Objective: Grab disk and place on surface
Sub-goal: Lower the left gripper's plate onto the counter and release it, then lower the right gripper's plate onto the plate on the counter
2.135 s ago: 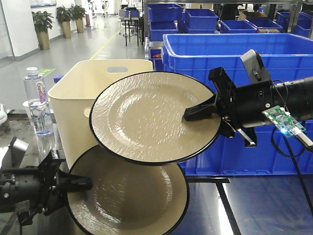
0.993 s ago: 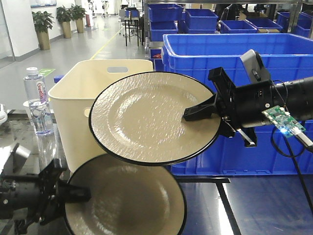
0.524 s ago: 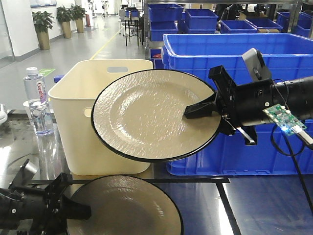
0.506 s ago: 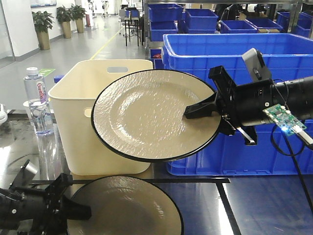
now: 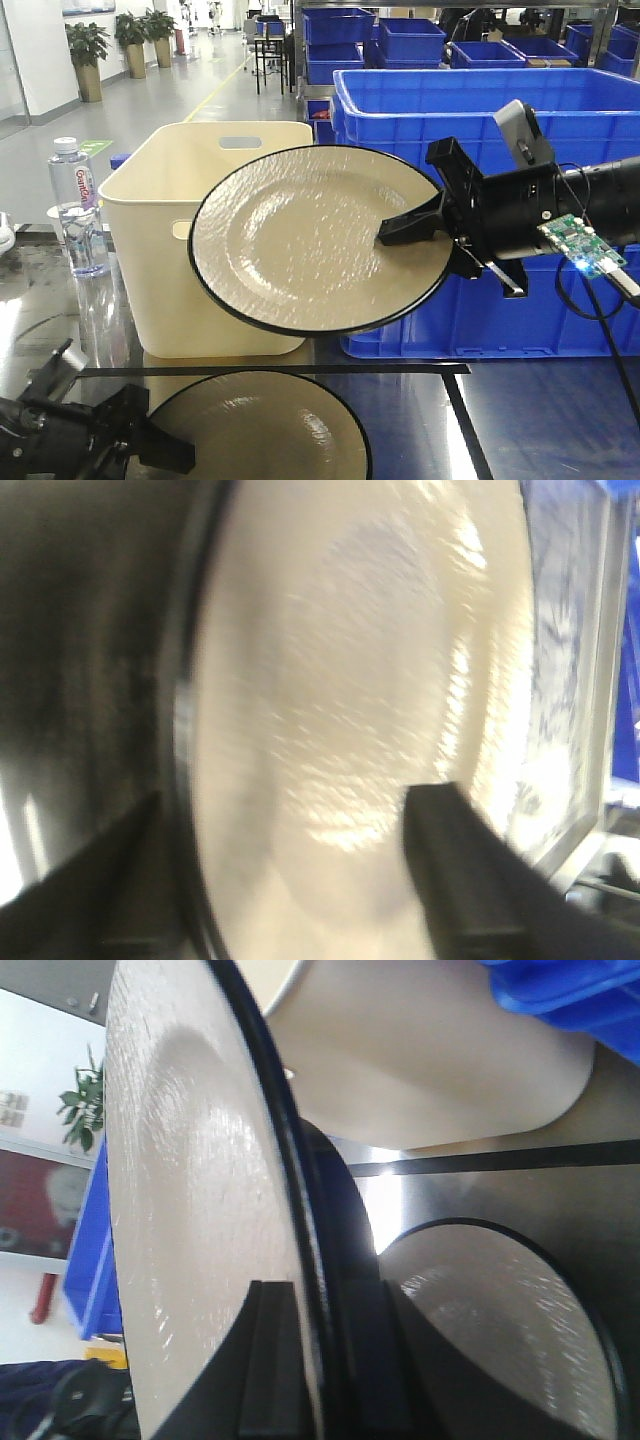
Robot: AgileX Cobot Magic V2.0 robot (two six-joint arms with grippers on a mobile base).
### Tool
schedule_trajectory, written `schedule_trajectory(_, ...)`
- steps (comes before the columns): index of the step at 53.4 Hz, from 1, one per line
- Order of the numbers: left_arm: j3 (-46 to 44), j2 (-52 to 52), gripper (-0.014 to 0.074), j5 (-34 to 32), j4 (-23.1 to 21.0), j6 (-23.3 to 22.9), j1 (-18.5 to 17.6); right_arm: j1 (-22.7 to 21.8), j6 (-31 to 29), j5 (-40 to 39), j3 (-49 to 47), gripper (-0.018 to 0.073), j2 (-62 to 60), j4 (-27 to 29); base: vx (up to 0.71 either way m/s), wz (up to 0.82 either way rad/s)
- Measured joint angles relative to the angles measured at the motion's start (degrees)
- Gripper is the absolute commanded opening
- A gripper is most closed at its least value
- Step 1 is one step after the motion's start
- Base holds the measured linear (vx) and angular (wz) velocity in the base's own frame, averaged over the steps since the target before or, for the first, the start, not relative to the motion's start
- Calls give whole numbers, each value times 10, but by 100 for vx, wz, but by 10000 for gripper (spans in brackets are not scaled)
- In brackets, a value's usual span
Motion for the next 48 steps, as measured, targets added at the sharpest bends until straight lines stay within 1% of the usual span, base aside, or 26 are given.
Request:
schedule_trajectory(6, 0, -39, 558, -7, 38, 1, 10, 0, 2, 7, 0, -8, 0, -38, 0, 0)
schedule_trajectory(12, 0, -80, 558, -25, 82, 1, 34, 0, 9, 10, 0, -8, 0, -83, 0, 0)
schedule_trajectory(16, 0, -108, 558, -27, 102, 0, 51, 0, 13, 14, 0, -8, 0, -108, 0, 0)
schedule_trajectory(25, 0, -163, 558, -30, 111, 0, 67, 8, 16, 33, 0, -8, 12, -124, 0, 0)
schedule_trajectory(30, 0, -195, 558, -46, 111, 0, 67, 34, 17, 35, 0, -8, 29, -137, 0, 0)
schedule_trajectory(41, 0, -269, 558, -113, 114, 0, 67, 114, 15, 11, 0, -7, 83, -164, 0, 0)
schedule_trajectory(48, 0, -292, 558, -132, 124, 1, 67, 142, -5, 3, 0, -3, 106, -169, 0, 0)
